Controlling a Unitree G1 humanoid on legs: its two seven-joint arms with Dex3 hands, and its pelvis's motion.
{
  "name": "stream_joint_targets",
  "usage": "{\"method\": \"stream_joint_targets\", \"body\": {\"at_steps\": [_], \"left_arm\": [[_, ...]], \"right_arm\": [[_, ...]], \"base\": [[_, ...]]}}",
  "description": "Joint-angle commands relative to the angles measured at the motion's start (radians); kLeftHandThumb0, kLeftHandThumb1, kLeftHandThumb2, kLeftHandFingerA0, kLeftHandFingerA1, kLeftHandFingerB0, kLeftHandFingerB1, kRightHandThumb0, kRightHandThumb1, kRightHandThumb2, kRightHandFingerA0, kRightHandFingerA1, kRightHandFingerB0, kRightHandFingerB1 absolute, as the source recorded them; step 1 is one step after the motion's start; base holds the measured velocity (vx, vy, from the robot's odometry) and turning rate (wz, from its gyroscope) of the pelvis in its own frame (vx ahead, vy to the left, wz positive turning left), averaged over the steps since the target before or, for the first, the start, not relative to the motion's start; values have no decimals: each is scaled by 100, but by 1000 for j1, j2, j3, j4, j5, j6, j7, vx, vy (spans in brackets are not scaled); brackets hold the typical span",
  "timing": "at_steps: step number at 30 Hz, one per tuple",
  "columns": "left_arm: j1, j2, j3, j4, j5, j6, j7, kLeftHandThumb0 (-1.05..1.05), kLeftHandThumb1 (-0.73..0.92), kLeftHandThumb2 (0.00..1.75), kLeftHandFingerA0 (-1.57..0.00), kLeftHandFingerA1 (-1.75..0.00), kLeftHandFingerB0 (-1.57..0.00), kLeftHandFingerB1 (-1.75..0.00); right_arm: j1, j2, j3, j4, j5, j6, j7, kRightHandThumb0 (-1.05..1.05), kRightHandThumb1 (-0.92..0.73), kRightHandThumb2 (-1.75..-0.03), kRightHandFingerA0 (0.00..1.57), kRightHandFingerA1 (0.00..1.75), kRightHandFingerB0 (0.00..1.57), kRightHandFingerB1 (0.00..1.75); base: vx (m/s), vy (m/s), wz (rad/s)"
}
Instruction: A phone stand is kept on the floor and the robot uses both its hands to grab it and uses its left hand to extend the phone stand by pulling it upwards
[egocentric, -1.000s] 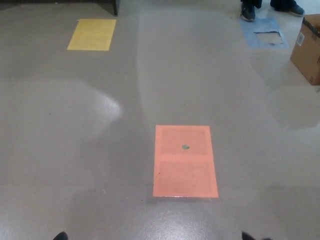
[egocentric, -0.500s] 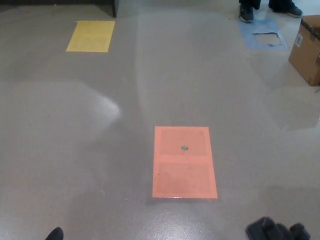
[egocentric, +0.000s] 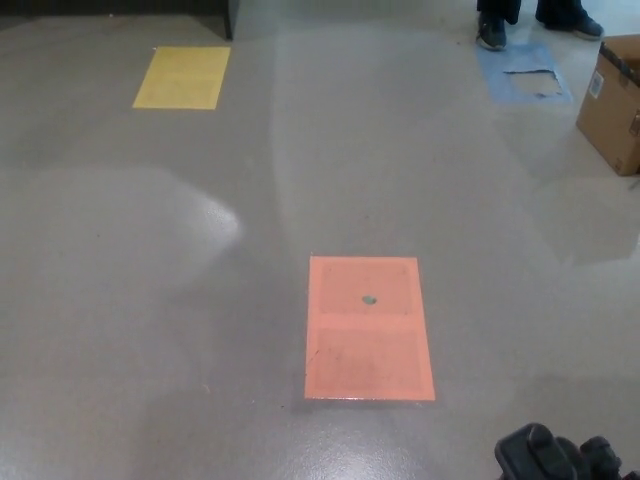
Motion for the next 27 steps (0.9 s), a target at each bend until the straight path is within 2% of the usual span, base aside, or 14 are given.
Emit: {"method": "stream_joint_targets", "body": {"at_steps": [1, 4, 5, 6, 10, 11, 13, 14, 17, 18, 19, 22, 23, 27], "left_arm": [[117, 38, 121, 150, 92, -463, -82, -86, 61, 100, -6, -41, 0, -31], [107, 33, 132, 264, 107, -564, -89, -87, 69, 103, -4, -40, -3, -35], [112, 35, 132, 278, 101, -569, -98, -79, 84, 66, -15, -27, -14, -26], [111, 42, 135, 321, 99, -601, -111, -90, 74, 105, -6, -39, -6, -38], [112, 62, 138, 454, 104, -707, -145, -84, 72, 105, -1, -37, -14, -43], [111, 66, 141, 472, 101, -713, -149, -82, 84, 70, -11, -26, -17, -28], [107, 64, 140, 500, 94, -722, -153, -80, 71, 101, -6, -39, -11, -40], [101, 67, 133, 504, 83, -697, -160, -77, 88, 66, -12, -27, -18, -28], [81, 64, 134, 533, 53, -712, -180, -76, 86, 66, -12, -27, -19, -28], [78, 69, 133, 539, 65, -719, -174, -78, 71, 100, -7, -39, -11, -40], [78, 74, 132, 529, 70, -714, -171, -80, 71, 101, -6, -39, -11, -40], [82, 83, 130, 516, 79, -725, -166, -80, 72, 102, -6, -40, -11, -40], [87, 86, 128, 514, 80, -732, -168, -36, 49, 108, 0, -50, 0, -47], [84, 86, 124, 534, 89, -783, -171, -36, 51, 109, 0, -50, 0, -47]], "right_arm": [[134, 80, -131, 79, 108, -343, -65, -89, -49, -92, 0, 1, 0, 16], [127, 116, -161, 145, 71, -411, -107, -94, -54, -95, 0, 0, 0, 12], [131, 121, -167, 148, 61, -423, -114, -95, -57, -96, 2, 0, 0, 10], [135, 130, -168, 149, 70, -425, -109, -95, -59, -97, 8, 1, 0, 11], [108, 150, -171, 207, 104, -434, -97, -84, -58, -99, 3, 17, 0, 16], [100, 158, -163, 213, 123, -425, -85, -87, -61, -99, 3, 18, 0, 14], [88, 162, -170, 227, 99, -410, -102, -96, -69, -103, 8, 13, 5, 6], [78, 167, -165, 234, 107, -379, -97, -91, -69, -103, 8, 18, 7, 11], [79, 174, -165, 239, 95, -369, -100, -96, -72, -104, 9, 19, 7, 6], [84, 173, -166, 245, 87, -365, -102, -80, -84, -64, 1, 36, 0, 23], [78, 172, -167, 258, 71, -372, -108, -90, -71, -105, 5, 27, 2, 9], [68, 169, -170, 277, 59, -381, -108, -89, -69, -104, 7, 26, 6, 15], [63, 168, -170, 288, 71, -385, -99, -89, -70, -104, 8, 23, 7, 15], [60, 161, -184, 304, 30, -409, -120, -88, -69, -104, 7, 26, 6, 17]], "base": [[0, 0, 0], [0, 0, 0], [0, 0, 0], [0, 0, 0], [0, 0, 0], [0, 0, 0], [0, 0, 0], [0, 0, 0], [0, 0, 0], [0, 0, 0], [0, 0, 0], [0, 0, 0], [0, 0, 0], [0, 0, 0]]}}
